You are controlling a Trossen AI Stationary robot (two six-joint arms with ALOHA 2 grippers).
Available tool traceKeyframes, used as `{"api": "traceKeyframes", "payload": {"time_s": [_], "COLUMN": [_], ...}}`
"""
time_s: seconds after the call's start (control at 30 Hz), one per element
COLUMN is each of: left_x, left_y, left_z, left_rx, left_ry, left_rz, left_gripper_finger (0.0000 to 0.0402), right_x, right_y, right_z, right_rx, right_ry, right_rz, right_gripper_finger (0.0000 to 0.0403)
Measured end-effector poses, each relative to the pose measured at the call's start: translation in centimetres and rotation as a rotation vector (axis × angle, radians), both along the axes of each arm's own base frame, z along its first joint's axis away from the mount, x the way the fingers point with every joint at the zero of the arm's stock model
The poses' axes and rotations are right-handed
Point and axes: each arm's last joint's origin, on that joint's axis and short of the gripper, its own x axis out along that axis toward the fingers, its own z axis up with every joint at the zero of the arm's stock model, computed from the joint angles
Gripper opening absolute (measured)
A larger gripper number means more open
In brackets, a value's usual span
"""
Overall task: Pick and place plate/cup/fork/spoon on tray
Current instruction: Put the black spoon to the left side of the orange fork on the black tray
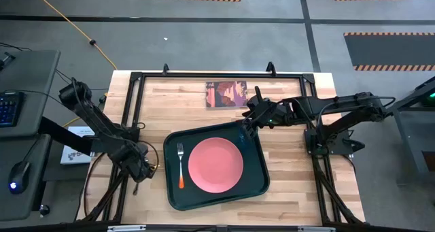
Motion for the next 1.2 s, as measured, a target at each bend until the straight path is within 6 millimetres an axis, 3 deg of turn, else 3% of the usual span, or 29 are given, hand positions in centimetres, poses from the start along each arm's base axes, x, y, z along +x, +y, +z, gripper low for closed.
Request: {"api": "traceKeyframes", "payload": {"time_s": [0.4,0.5,0.63,0.73,0.87,0.97,1.1,1.2], "left_x": [1.1,1.1,1.2,0.8,0.3,-0.3,-0.6,-0.4], "left_y": [-1.4,-1.5,-1.5,-0.8,0.0,0.9,2.1,2.7], "left_z": [-2.7,-2.9,-2.6,-2.1,0.1,3.0,7.5,10.5], "left_rx": [0.069,0.081,0.077,0.109,0.098,0.087,0.062,0.047], "left_ry": [0.069,0.07,0.025,-0.003,-0.064,-0.165,-0.453,-0.764], "left_rz": [0.027,0.027,-0.002,-0.018,-0.025,-0.089,-0.136,-0.114], "left_gripper_finger": [0.015,0.0119,0.0029,0.0014,0.0007,0.0007,0.0005,0.0004], "right_x": [0.0,0.0,0.0,0.0,0.0,0.0,0.2,0.7], "right_y": [-0.1,-0.1,-0.1,-0.1,-0.1,-0.1,0.0,0.4], "right_z": [0.0,0.0,0.0,0.0,0.0,0.0,0.1,0.7], "right_rx": [-0.002,-0.002,-0.002,-0.002,-0.002,0.002,0.024,0.034], "right_ry": [0.003,0.004,0.005,0.005,0.005,0.005,-0.011,-0.078], "right_rz": [0.007,0.007,0.007,0.007,0.007,0.012,0.06,0.177], "right_gripper_finger": [0.0197,0.0197,0.0197,0.0197,0.0197,0.0197,0.0197,0.0197]}}
